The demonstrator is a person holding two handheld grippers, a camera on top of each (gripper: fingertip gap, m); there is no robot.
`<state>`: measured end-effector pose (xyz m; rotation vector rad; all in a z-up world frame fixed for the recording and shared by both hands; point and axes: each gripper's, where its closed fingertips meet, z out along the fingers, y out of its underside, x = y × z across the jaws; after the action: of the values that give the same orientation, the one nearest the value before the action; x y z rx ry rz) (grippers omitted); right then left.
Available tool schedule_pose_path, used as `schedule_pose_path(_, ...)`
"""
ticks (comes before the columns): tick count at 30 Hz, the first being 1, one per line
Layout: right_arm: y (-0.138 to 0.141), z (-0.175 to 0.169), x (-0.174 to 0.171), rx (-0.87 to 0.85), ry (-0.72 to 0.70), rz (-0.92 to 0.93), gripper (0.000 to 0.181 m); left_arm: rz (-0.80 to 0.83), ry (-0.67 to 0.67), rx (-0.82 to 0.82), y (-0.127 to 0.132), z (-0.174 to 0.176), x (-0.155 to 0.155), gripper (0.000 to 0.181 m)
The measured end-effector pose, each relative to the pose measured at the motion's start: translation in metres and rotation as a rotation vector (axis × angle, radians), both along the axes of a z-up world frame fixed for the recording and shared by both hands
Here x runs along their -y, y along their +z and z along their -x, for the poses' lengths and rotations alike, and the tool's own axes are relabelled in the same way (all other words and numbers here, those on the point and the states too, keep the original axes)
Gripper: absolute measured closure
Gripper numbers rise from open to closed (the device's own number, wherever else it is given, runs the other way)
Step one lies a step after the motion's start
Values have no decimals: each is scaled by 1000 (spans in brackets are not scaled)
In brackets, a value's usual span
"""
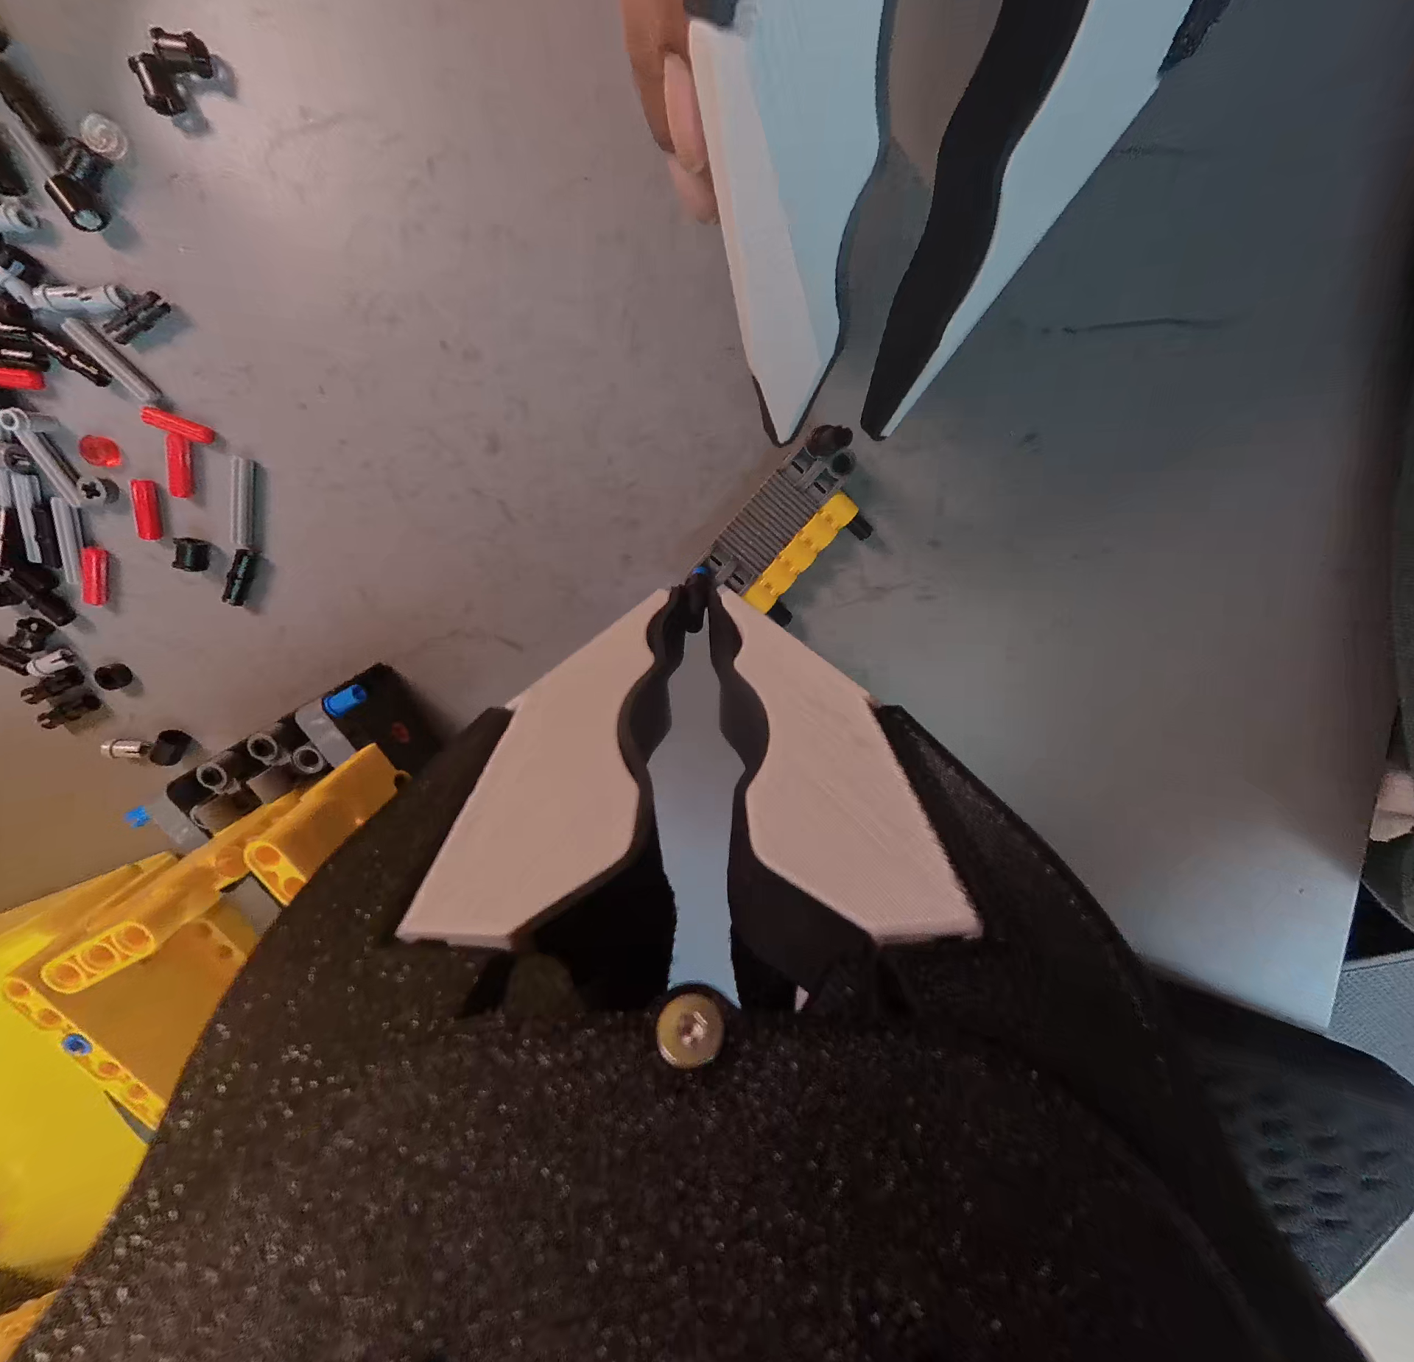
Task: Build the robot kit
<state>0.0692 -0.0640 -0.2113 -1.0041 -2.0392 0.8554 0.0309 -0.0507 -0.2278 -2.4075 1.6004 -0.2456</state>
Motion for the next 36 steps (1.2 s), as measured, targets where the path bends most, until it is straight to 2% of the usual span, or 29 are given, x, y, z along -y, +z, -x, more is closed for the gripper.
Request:
schedule_pose_path(9, -4, 3, 3, 7, -4, -17, 165, 20, -97, -131, 0, 0, -2, 177)
schedule_pose_path(26, -11, 6, 3, 35, -10, -18, 174, 30, -190, -212, -3, -2, 0, 177)
schedule_pose_path(30, -12, 5, 3, 34, -13, -21, 174, -1, -197, -160, -3, -3, 0, 177)
schedule_pose_path(36, -12, 6, 2, 37, -16, -12, 174, -49, -112, 9, -1, 0, 2, 177)
